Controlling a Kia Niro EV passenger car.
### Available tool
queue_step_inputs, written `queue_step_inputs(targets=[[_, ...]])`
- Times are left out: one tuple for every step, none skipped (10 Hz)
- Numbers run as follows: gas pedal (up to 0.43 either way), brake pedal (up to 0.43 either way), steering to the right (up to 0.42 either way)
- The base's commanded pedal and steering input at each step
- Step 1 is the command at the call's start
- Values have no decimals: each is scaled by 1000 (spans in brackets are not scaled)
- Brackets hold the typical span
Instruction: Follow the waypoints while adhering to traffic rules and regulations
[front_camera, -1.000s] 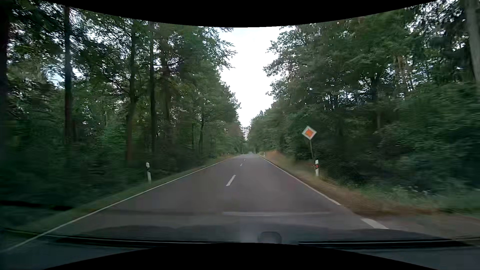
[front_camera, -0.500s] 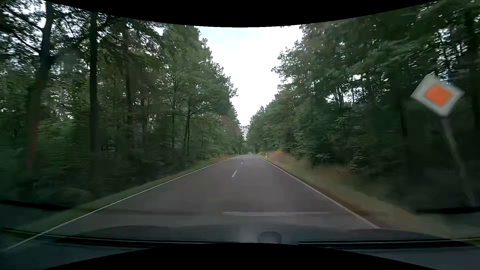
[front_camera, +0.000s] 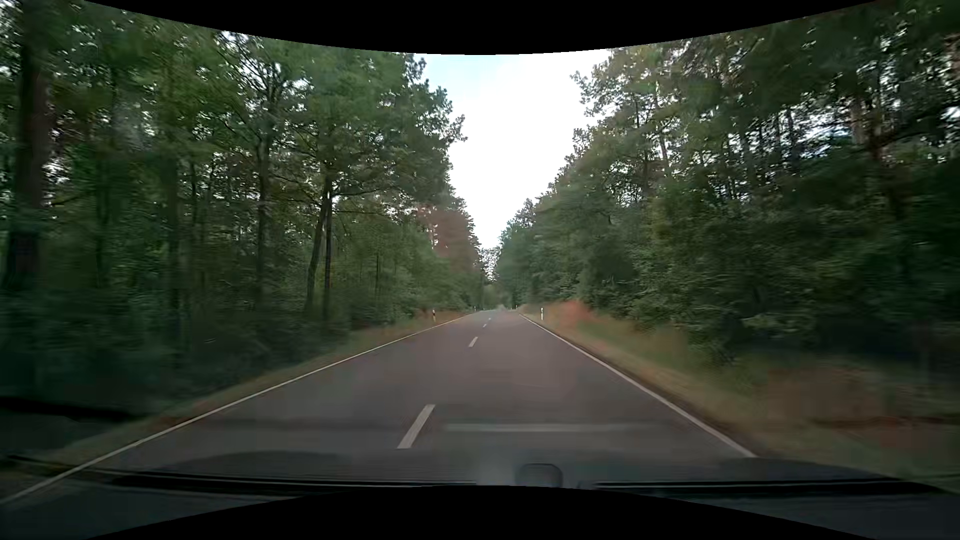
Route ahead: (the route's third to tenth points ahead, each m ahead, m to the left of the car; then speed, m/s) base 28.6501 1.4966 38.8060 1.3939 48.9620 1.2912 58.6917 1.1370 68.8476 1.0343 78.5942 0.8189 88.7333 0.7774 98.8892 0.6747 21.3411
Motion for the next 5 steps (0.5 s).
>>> queue_step_inputs(targets=[[1000,0,0],[1000,0,0],[1000,0,0],[1000,0,-2],[1000,0,-3]])
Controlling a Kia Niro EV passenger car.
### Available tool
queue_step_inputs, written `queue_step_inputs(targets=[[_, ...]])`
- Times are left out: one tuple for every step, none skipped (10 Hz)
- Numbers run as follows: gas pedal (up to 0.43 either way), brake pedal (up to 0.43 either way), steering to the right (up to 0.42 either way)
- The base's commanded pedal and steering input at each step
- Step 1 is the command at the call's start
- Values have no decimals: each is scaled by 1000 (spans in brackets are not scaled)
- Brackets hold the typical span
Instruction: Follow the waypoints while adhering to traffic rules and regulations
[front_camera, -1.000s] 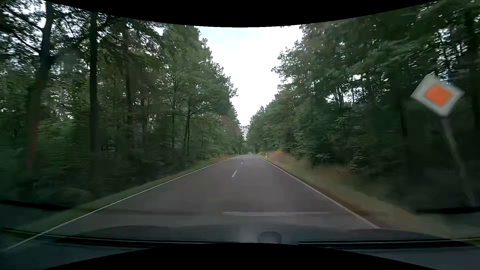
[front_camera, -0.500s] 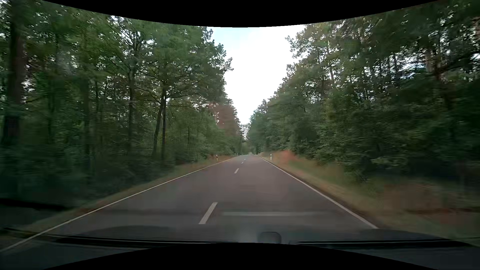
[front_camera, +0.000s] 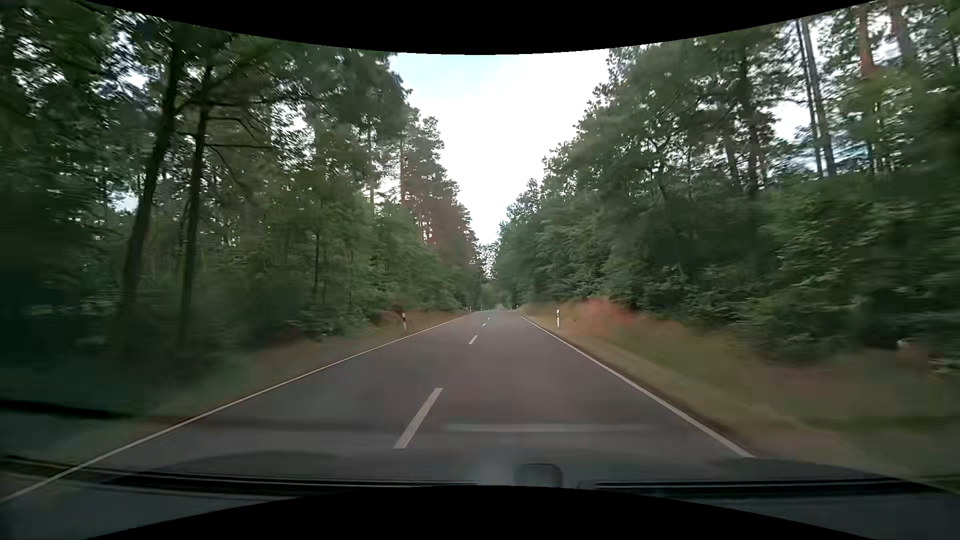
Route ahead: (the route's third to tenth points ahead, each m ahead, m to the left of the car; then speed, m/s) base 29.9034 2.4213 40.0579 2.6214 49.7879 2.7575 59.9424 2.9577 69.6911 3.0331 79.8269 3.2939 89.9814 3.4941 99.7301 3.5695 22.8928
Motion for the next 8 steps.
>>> queue_step_inputs(targets=[[1000,0,-4],[1000,0,-3],[1000,0,-1],[1000,0,-1],[1000,0,-1],[1000,0,-1],[1000,0,-1],[1000,0,-1]])
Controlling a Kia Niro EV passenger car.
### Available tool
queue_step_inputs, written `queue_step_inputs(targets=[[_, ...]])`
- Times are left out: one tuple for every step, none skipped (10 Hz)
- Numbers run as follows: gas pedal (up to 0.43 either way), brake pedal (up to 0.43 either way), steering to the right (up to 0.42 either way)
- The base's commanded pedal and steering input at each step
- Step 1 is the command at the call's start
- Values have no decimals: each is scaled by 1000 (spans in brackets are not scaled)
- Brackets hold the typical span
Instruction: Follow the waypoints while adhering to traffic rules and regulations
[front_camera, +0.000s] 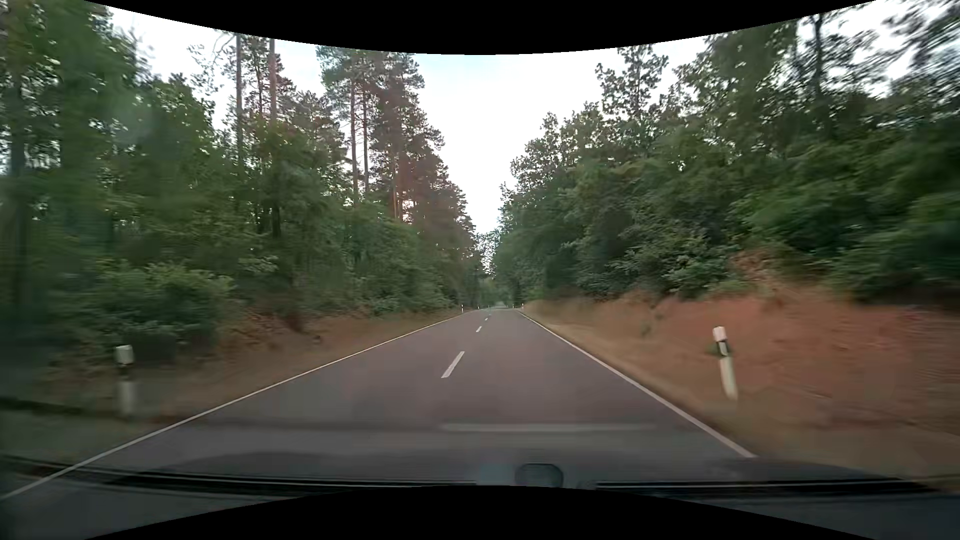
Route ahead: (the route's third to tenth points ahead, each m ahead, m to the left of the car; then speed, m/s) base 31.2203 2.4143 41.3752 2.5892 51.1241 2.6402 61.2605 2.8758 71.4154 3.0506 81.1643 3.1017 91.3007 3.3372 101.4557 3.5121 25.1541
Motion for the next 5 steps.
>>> queue_step_inputs(targets=[[1000,0,-1],[1000,0,-1],[1000,0,-1],[1000,0,-1],[1000,0,-1]])
